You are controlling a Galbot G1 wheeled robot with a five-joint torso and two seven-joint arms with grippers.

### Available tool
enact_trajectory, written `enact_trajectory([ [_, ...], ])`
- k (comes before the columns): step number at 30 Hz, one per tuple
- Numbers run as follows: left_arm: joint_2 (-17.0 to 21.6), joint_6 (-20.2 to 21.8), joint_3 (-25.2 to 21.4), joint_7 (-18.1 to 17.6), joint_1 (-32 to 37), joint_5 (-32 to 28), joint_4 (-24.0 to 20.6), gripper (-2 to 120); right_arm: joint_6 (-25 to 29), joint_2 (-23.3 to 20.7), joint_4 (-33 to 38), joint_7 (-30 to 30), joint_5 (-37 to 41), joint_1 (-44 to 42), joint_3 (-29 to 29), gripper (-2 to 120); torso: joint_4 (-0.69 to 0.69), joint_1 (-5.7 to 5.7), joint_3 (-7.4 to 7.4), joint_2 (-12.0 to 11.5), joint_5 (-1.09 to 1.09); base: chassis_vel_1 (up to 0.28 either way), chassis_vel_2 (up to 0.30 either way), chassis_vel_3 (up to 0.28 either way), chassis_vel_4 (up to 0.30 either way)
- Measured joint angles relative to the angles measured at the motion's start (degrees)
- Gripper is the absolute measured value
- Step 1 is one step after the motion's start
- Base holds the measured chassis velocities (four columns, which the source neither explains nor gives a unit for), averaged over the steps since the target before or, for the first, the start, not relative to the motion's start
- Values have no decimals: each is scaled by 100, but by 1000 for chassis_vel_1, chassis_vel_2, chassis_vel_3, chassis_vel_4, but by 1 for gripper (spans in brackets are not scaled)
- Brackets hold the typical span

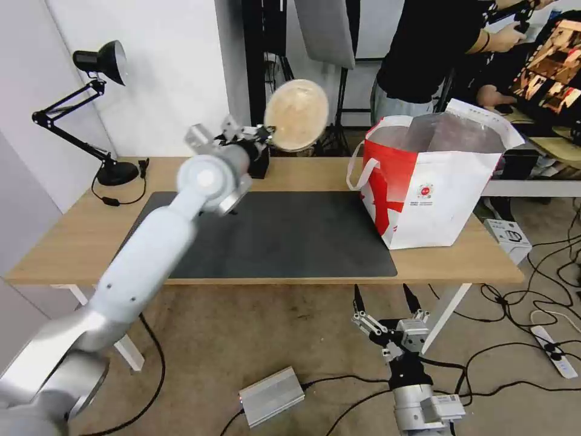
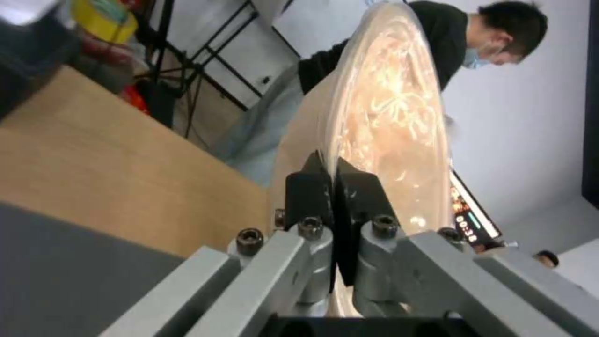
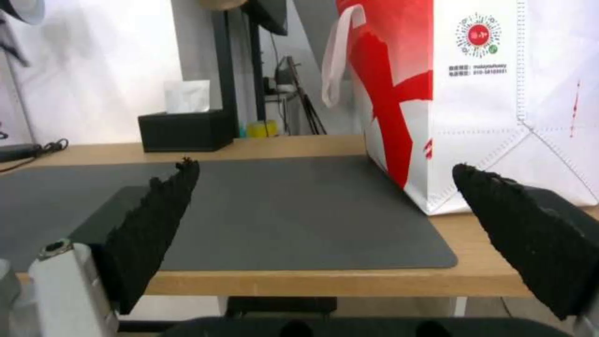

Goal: Pick up the trash from the table and place it into the takeout bag.

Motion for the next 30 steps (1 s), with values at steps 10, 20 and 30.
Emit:
enact_trajectory([
  [10, -408, -99, 799, 672, -865, 9, 947, 0, 0, 0, 0, 0, 0, 0, 0, 100, 0, 0, 0, 0, 0, 0, 0, 0, 0],
  [20, -682, -163, 1223, 1409, -1254, -51, 1505, 0, 0, 0, 0, 0, 0, 0, 0, 100, 0, 0, -1, 0, 0, 0, 0, 0, 0],
  [30, -979, -222, 1496, 1920, -1400, 18, 1966, 0, 0, 0, 0, 0, 0, 0, 0, 100, 1, 0, -1, 0, 0, 0, 0, 0, 0],
])
